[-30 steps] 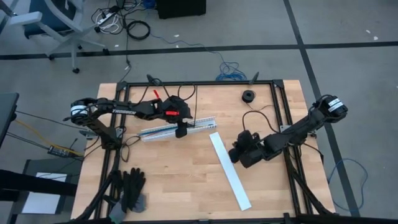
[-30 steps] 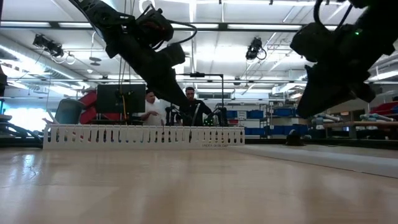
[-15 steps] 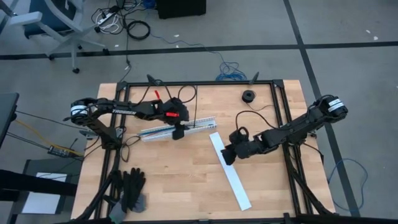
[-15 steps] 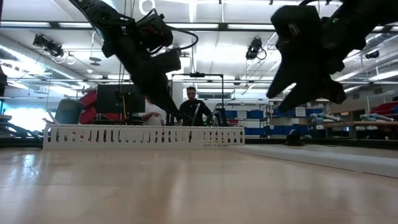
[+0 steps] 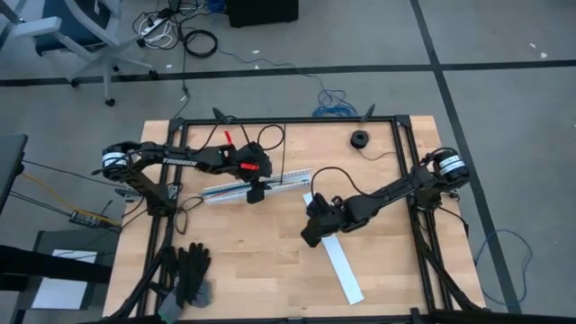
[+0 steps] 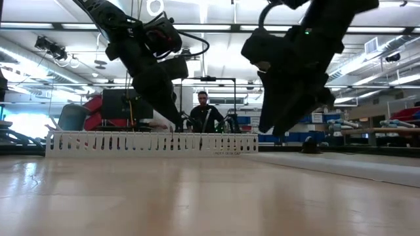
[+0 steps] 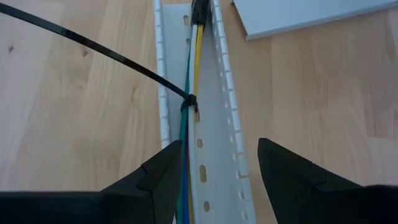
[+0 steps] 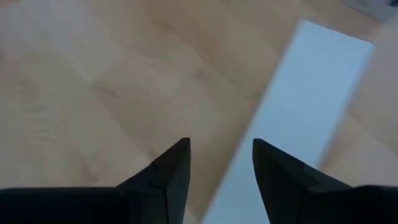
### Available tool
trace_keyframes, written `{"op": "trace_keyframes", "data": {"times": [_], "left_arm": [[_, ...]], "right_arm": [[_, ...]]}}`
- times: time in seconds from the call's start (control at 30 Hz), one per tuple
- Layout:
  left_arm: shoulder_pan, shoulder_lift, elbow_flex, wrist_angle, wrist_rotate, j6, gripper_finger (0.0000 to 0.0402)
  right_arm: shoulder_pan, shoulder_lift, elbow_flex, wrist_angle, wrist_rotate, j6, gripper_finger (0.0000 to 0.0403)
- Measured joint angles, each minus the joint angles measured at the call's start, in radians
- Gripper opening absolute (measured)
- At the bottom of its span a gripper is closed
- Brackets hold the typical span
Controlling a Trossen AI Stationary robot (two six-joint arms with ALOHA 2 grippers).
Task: Ziptie cables
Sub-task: Close the white cable duct
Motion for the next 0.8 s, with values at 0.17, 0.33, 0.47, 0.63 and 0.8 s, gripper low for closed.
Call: {"op": "trace_keyframes", "data": {"times": [0.17, 0.33, 0.47, 0.63, 0.8], "left_arm": [[0.0, 0.0, 0.0, -0.007, 0.001, 0.0, 0.0184], [0.0, 0.0, 0.0, -0.006, 0.001, 0.021, 0.0184], [0.0, 0.0, 0.0, -0.007, 0.001, 0.026, 0.0184], [0.0, 0.0, 0.0, -0.007, 0.0, 0.061, 0.0184], [0.0, 0.0, 0.0, -0.005, 0.0, 0.078, 0.0184]], "right_arm": [[0.002, 0.004, 0.038, -0.047, 0.004, 0.067, 0.0149], [0.023, -0.001, 0.04, -0.083, 0.005, 0.141, 0.0144], [0.057, 0.004, 0.036, -0.164, 0.039, 0.215, 0.0143], [0.097, 0.004, 0.023, -0.152, 0.105, 0.272, 0.0144], [0.105, 0.004, 0.023, -0.149, 0.083, 0.31, 0.0145]]}}
